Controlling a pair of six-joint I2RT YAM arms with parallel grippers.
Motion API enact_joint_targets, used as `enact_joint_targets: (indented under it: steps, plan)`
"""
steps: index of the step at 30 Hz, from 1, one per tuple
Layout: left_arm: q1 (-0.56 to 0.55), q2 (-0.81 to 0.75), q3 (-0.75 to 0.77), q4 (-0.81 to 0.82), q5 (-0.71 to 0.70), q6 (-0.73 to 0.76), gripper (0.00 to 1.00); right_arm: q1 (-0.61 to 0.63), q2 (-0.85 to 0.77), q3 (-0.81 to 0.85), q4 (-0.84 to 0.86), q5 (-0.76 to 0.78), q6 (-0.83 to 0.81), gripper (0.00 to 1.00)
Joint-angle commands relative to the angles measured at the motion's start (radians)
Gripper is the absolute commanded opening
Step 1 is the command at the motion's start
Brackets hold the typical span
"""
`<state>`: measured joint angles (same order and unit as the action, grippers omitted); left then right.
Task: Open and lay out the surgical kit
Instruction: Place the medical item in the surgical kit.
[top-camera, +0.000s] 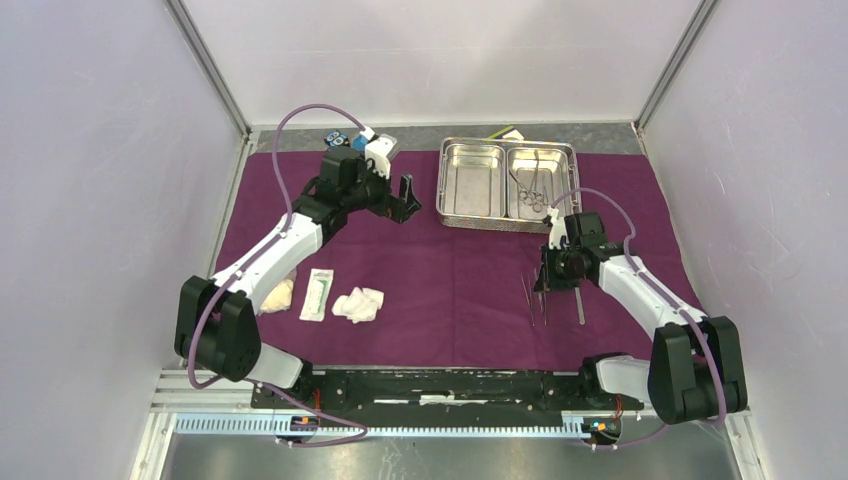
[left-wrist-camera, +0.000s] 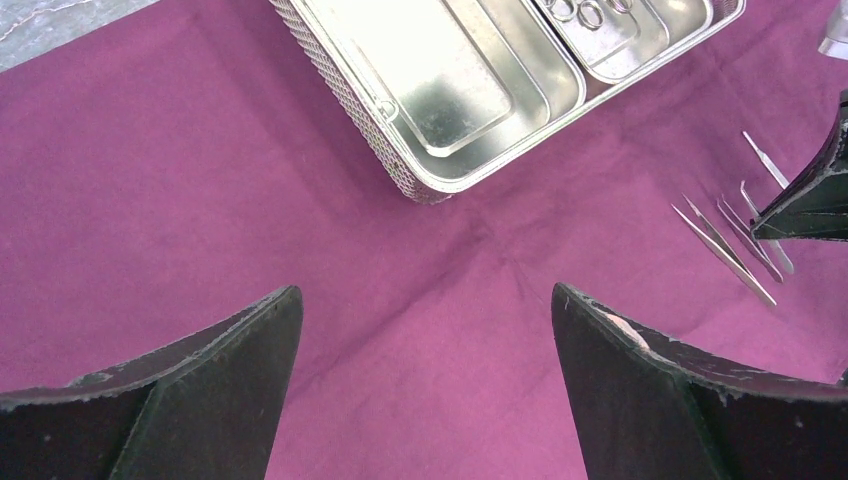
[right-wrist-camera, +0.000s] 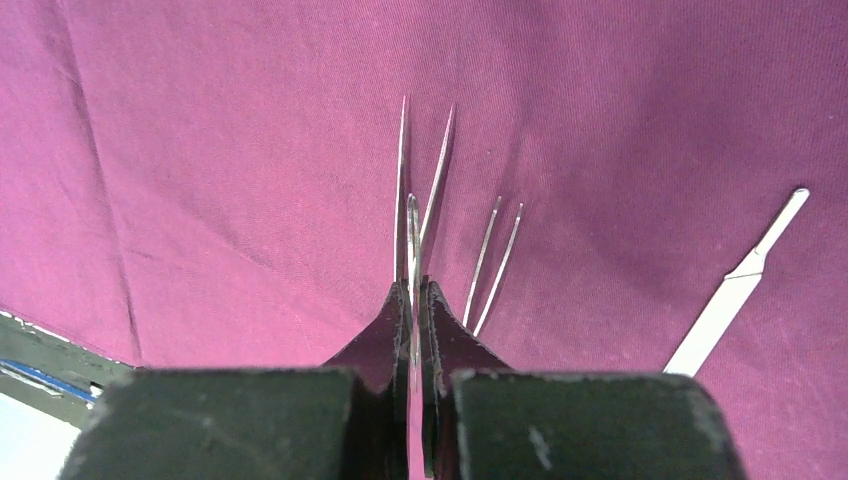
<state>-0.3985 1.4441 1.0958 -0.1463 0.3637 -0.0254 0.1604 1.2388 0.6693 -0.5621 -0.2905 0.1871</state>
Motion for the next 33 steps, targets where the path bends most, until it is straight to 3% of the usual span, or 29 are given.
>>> enact_joint_targets:
  steps: [1,33]
  plan:
    - [0.004,-0.020,-0.002,0.007,-0.013,0.021,1.00,0.001,0.000,-0.014,-0.002,-0.007,0.032,0.00]
    - [0.004,0.003,-0.004,0.011,-0.002,-0.017,1.00,0.020,0.054,-0.054,0.021,0.032,0.035,0.03]
